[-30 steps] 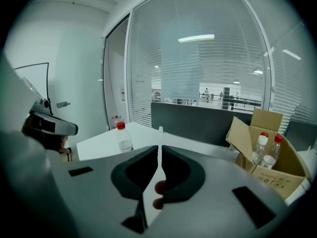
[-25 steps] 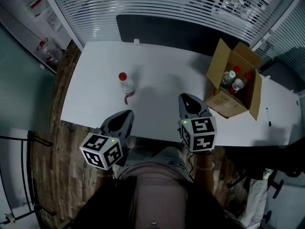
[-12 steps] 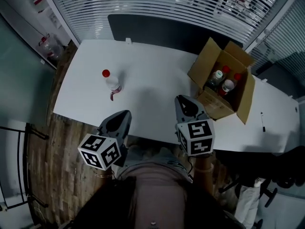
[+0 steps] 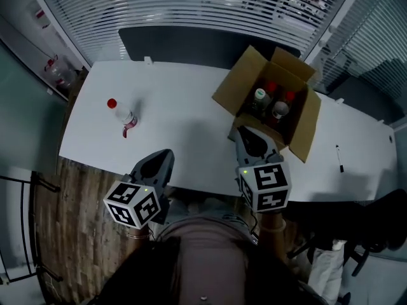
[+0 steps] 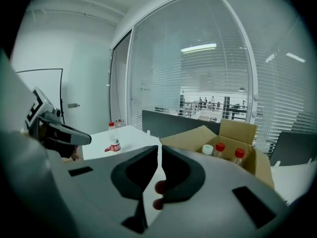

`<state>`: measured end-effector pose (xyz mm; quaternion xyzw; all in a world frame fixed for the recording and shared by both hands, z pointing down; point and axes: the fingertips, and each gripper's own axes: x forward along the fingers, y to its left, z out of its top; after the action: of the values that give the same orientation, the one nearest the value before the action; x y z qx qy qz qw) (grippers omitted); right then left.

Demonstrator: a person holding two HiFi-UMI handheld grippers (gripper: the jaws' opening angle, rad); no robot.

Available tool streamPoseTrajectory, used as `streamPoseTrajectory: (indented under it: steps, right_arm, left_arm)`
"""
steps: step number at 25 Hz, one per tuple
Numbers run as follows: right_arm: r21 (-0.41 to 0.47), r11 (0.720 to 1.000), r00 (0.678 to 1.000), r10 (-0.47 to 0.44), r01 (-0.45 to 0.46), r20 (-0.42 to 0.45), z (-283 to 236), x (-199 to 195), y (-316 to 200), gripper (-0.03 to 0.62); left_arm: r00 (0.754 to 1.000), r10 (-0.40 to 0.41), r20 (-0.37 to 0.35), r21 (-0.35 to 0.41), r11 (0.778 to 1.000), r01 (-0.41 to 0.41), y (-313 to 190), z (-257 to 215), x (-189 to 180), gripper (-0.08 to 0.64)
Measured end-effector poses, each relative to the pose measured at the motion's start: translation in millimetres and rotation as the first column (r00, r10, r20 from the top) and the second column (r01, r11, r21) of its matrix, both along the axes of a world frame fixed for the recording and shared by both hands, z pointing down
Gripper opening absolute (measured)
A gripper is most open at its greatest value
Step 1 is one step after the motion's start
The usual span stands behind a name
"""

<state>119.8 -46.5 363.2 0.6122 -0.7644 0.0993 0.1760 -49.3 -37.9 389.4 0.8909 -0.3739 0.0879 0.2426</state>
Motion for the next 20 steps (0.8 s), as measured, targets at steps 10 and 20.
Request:
streamPoseTrajectory:
  steps: [10,20]
  right_arm:
    - [0.011,1.0,0.999,0.026,-0.027,0.018,-1.6,71.0,23.9,0.043]
    - [0.011,0.997,0.997,0.077,-0.077,0.017,-0.2,99.4,19.2,0.044]
  left_arm:
    - [1.0,0.031,0.006,-0.004,1.0,-0.031,18.9,1.8,70.7,0.006]
    - [0.995,0.1,0.026,-0.002,0.995,-0.1,13.2,-1.0,96.5,0.006]
